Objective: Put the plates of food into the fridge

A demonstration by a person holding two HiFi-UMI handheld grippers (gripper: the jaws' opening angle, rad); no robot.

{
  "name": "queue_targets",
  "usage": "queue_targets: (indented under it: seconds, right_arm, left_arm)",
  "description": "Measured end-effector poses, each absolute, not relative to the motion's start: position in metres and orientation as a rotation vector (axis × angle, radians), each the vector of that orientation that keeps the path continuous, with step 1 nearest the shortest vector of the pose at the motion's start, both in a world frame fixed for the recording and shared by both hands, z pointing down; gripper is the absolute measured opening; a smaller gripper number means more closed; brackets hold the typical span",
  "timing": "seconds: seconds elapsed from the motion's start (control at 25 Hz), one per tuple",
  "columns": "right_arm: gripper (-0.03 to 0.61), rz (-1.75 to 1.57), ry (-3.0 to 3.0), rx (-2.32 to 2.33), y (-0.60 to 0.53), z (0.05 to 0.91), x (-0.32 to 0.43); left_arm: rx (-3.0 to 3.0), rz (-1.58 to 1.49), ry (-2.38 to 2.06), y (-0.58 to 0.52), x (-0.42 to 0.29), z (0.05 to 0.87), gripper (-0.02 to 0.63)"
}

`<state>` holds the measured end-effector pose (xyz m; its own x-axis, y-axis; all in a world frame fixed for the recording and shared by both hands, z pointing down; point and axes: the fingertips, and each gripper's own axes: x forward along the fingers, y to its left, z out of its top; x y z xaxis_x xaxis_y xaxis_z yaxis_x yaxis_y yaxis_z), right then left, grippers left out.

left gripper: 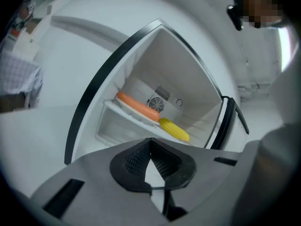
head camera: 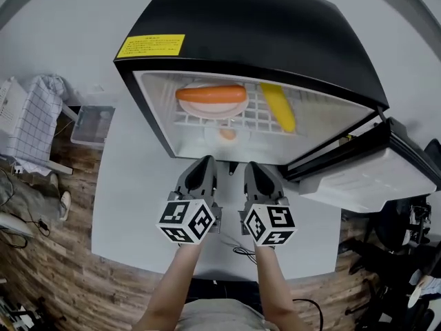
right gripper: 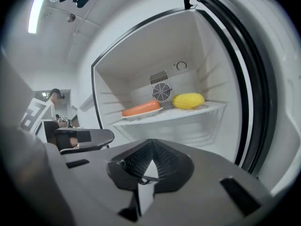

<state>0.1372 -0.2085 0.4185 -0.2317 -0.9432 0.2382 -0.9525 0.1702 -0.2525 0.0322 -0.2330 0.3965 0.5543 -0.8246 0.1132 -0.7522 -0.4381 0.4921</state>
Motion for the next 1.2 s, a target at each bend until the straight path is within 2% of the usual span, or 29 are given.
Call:
queue_targets:
  seconds: [0.28, 1.2]
  right_arm:
    - [0.014, 0.447, -2.405, 2.014, -0.183, 0.391, 0.142]
    - [0.012, 0.302, -2.457, 2.007, -0.154, 0.357, 0.122]
  left_arm:
    - [2.496, -0.159, -1.378, -0.205, 0.039, 0.357, 0.008]
    - [2.476, -0.173, -1.443, -0.178, 0.016, 0.34, 0.008]
